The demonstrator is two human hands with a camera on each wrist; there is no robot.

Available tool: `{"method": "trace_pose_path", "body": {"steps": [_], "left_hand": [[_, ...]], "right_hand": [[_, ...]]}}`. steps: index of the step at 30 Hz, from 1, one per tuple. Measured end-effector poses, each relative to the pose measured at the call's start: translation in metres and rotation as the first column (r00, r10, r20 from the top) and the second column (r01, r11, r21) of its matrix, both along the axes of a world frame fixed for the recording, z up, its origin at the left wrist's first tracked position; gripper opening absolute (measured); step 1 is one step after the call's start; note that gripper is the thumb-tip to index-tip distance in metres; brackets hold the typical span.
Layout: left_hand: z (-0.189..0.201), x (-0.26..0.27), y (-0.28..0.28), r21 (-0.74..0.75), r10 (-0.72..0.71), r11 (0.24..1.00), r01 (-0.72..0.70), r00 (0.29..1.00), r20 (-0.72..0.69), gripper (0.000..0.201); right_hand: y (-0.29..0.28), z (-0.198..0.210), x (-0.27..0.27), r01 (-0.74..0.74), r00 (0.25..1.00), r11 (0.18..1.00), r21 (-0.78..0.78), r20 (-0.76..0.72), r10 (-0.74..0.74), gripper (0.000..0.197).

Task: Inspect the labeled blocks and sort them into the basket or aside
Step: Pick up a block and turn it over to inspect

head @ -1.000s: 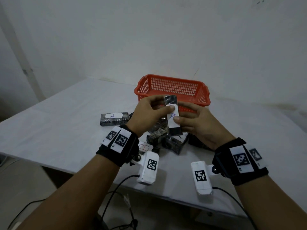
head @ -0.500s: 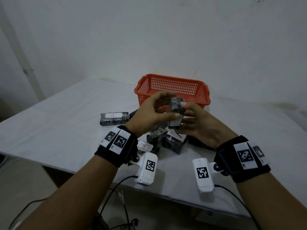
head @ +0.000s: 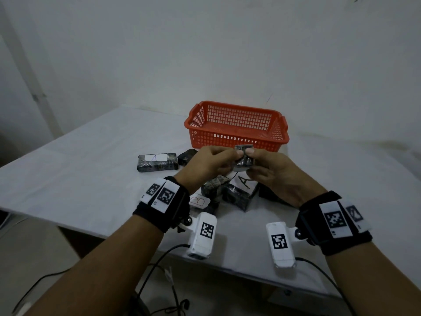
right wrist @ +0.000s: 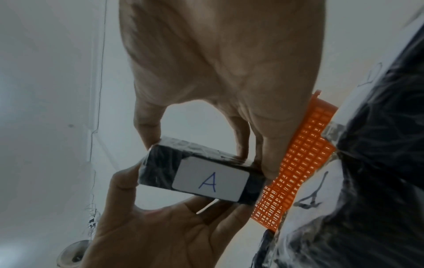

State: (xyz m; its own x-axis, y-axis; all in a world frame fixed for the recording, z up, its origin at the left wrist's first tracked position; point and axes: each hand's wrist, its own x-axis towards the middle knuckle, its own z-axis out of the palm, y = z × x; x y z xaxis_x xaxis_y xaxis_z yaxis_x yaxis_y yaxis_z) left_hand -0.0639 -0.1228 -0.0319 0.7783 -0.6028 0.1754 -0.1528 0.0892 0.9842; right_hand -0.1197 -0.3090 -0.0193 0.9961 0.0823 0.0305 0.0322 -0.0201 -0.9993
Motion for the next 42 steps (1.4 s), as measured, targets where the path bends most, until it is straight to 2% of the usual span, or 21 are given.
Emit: {"method": "trace_pose_path", "body": {"steps": [2,4,7,8,9,13,15,20,22,25,27,29,33,36,39,42], "left_hand": [[0.001,-0.002,0.000,0.011,-0.021,1.000,0.021,1.000,0.004,0.065],[0.003,-0.004,-0.001,0.030,-0.028,0.999,0.028,1.000,0.006,0.064],[0.002,-0.001,0.003,0.062,-0.020,0.998,0.019,1.000,0.017,0.047],[0.001,0.000,0.004,0.076,-0.001,0.997,-0.001,0.999,0.033,0.043],[0.001,-0.001,0.005,0.090,0.021,0.996,-0.026,0.998,0.052,0.039],[0.001,-0.003,0.006,0.096,0.074,0.992,-0.082,0.994,0.083,0.039],[0.002,-0.004,0.006,0.091,0.078,0.992,-0.085,0.993,0.084,0.043],[0.000,-0.002,0.009,0.036,-0.017,0.999,0.016,1.000,0.016,0.049],[-0.001,-0.001,0.009,0.048,-0.057,0.997,0.057,0.998,0.001,0.059],[-0.002,0.002,0.009,0.086,-0.024,0.996,0.023,1.000,0.011,0.080],[-0.003,0.002,0.008,0.090,0.021,0.996,-0.024,0.999,0.035,0.084],[-0.002,0.001,0.008,0.093,0.036,0.995,-0.039,0.999,0.033,0.081],[-0.001,-0.002,0.010,0.119,-0.044,0.992,0.043,0.999,0.007,0.058],[-0.001,-0.002,0.010,0.130,-0.036,0.991,0.033,0.999,0.019,0.056],[-0.001,-0.001,0.009,0.129,-0.002,0.992,-0.002,1.000,0.030,0.058],[-0.002,-0.002,0.010,0.141,-0.041,0.989,0.041,0.999,-0.003,0.075]], "right_hand": [[-0.001,-0.002,0.000,0.010,1.000,1.000,0.016,0.024,-0.010,0.025],[-0.002,-0.003,0.001,0.006,0.999,1.000,0.027,0.039,-0.007,0.033],[-0.007,-0.004,0.002,-0.054,0.997,0.997,0.056,0.066,0.050,0.086],[-0.008,-0.004,0.003,-0.077,0.995,0.995,0.060,0.068,0.072,0.093],[-0.009,-0.004,0.004,-0.101,0.993,0.993,0.059,0.065,0.098,0.090],[-0.008,-0.004,0.003,-0.135,0.989,0.989,0.065,0.066,0.131,0.053],[-0.008,-0.002,0.001,-0.146,0.987,0.987,0.069,0.075,0.141,0.046],[-0.014,-0.003,0.002,-0.117,0.988,0.993,-0.031,0.096,0.120,0.053],[-0.016,-0.005,0.003,-0.093,0.990,0.994,-0.061,0.104,0.099,0.055],[-0.017,-0.006,0.003,-0.112,0.988,0.991,-0.072,0.096,0.118,0.065],[-0.017,-0.006,0.002,-0.170,0.981,0.980,-0.107,0.079,0.179,0.074],[-0.016,-0.007,0.002,-0.196,0.976,0.969,-0.151,0.066,0.207,0.082],[-0.016,-0.007,0.001,-0.116,0.985,0.979,-0.168,0.105,0.135,0.083],[-0.019,-0.007,0.002,-0.116,0.985,0.978,-0.176,0.110,0.136,0.086],[-0.020,-0.008,0.003,-0.123,0.985,0.985,-0.124,0.102,0.136,0.073],[-0.019,-0.009,0.001,-0.085,0.989,0.992,-0.089,0.116,0.095,0.049]]}}
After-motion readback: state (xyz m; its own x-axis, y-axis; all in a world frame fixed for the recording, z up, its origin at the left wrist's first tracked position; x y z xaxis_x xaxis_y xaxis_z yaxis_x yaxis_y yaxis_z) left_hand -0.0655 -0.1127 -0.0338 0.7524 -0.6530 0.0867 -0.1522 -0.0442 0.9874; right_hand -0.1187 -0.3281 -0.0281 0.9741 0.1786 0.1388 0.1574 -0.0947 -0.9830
